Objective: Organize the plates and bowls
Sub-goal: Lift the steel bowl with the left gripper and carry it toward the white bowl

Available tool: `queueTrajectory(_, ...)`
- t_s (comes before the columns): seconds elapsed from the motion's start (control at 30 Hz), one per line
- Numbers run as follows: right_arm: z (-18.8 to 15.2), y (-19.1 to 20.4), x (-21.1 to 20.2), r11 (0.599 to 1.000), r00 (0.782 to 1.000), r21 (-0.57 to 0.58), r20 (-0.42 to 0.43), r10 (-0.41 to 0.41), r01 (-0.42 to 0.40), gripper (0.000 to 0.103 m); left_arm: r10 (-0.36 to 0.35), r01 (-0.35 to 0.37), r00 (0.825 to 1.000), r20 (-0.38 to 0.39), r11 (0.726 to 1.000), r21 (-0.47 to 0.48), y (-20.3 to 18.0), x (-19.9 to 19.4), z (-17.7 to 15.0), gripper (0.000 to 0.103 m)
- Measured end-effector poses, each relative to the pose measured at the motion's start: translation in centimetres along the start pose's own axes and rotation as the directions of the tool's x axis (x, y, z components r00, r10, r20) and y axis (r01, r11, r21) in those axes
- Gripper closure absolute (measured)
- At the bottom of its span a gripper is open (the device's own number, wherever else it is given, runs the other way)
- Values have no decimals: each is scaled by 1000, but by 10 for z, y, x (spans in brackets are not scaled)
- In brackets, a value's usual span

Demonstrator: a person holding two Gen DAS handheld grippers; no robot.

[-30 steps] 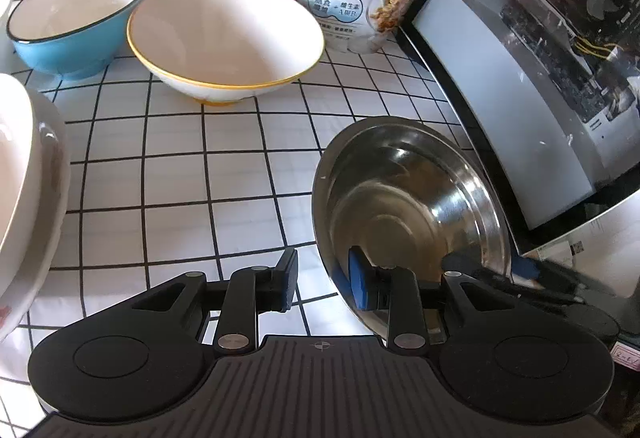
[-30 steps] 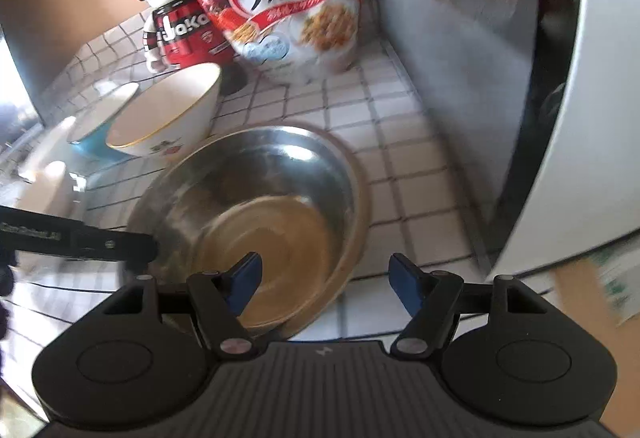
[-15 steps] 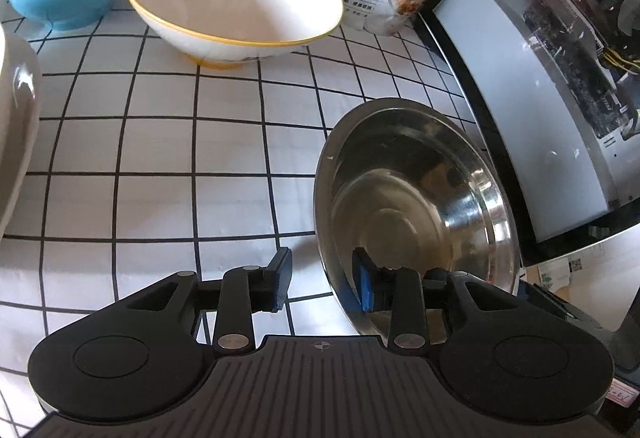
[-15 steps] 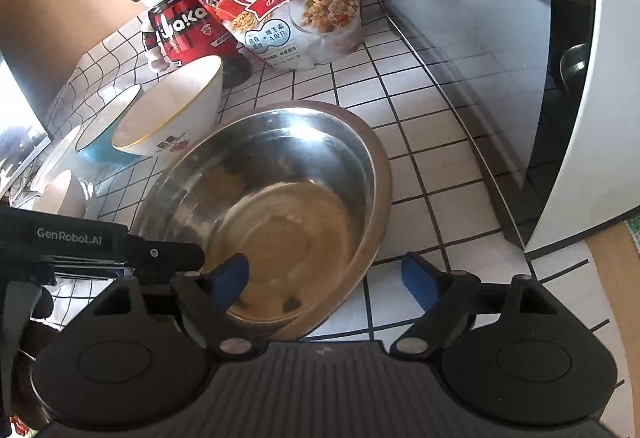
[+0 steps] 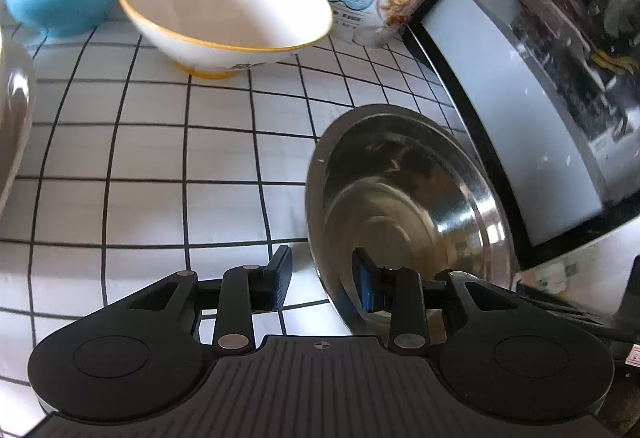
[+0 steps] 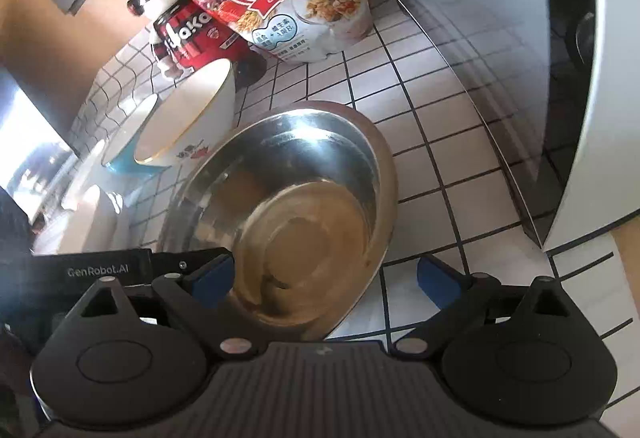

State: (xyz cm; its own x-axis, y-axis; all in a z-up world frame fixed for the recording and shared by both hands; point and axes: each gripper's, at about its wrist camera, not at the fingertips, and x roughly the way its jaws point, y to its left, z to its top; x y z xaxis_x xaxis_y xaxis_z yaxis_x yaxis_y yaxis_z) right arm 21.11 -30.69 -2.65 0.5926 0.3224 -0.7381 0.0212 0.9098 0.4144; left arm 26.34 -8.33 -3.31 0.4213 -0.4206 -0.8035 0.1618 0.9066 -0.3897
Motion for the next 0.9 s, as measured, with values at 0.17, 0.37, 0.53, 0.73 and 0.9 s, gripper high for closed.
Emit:
queueTrajectory(0.17,-2,18,4,991,998,-115,15,-59,60,26,41,-39,998,-38,997,63,-11,3,2,83)
queueTrajectory(0.37,13,36,-7,958,969,-203,187,-163,200,26,2,-1,998,-67,1000,3,3,-3,0,84)
queueTrajectory(0.53,34,43,6,945,967,-236,175,-186,225,30,12,-10,997,-76,1000,23,6,-11,-5,84)
queueTrajectory(0.73,38,35,23,971,994,-212,12,-109,110,44,13,-11,998,-65,1000,22,13,-20,-9,85)
queueTrajectory(0.9,31,36,31,976,995,-217,-91,-51,31,50,7,-6,997,-71,1000,10,15,-21,-11,85)
